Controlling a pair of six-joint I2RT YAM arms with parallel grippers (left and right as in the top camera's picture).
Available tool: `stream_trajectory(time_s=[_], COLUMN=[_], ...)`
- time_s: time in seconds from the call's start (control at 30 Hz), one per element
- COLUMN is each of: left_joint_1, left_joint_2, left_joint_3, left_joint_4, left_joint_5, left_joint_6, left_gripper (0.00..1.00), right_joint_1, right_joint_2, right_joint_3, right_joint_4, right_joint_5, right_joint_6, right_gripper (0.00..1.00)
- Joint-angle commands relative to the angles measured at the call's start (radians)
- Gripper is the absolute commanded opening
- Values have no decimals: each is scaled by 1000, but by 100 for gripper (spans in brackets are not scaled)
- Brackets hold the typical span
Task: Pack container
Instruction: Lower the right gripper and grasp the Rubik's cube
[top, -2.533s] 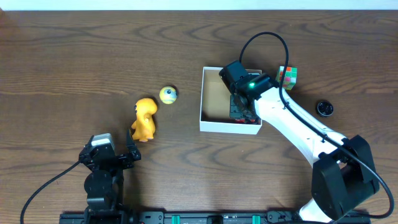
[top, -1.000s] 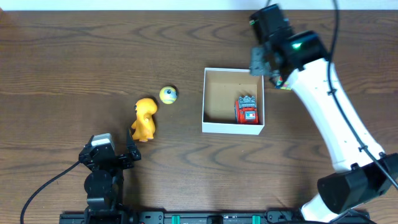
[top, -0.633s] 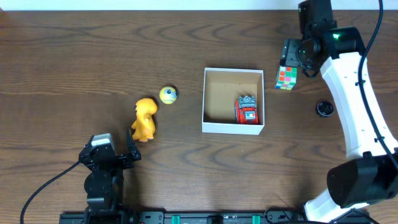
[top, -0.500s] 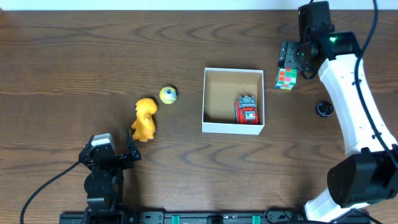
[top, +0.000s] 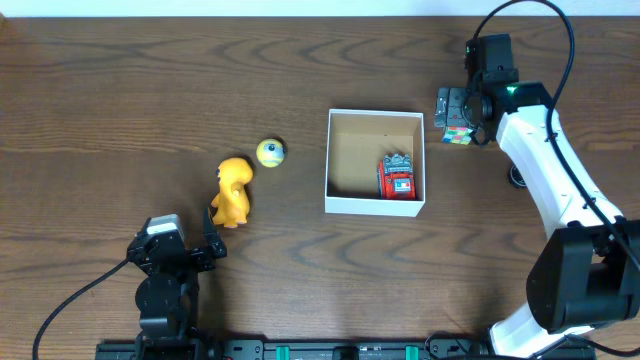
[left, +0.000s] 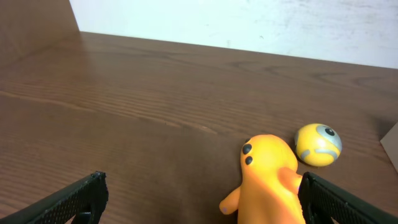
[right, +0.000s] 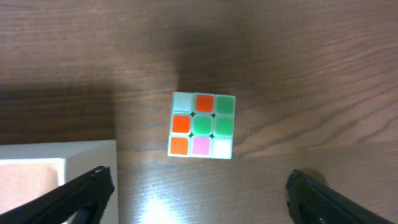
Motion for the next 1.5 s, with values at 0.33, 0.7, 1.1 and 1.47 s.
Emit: stream_trajectory(time_s=[0.33, 0.7, 1.1, 1.47], left_joint_1=[6, 6, 6, 6], left_joint_2=[-6, -6, -6, -6], left_joint_3=[-25, -25, -25, -25], left_joint_4=[-5, -5, -5, -5], left_joint_5=[-8, -8, -8, -8], left_joint_6=[16, 16, 16, 16], left_gripper=[98, 98, 98, 98], right_joint_1=[-74, -74, -73, -66], right_joint_2=[27, 179, 211, 168], right_joint_3=[-99, -99, -89, -89], right_joint_4=[176, 229, 240, 228], right_joint_5=[-68, -76, -75, -75], right_joint_6=[-105, -153, -153, -153], right_gripper=[90, 91, 66, 46])
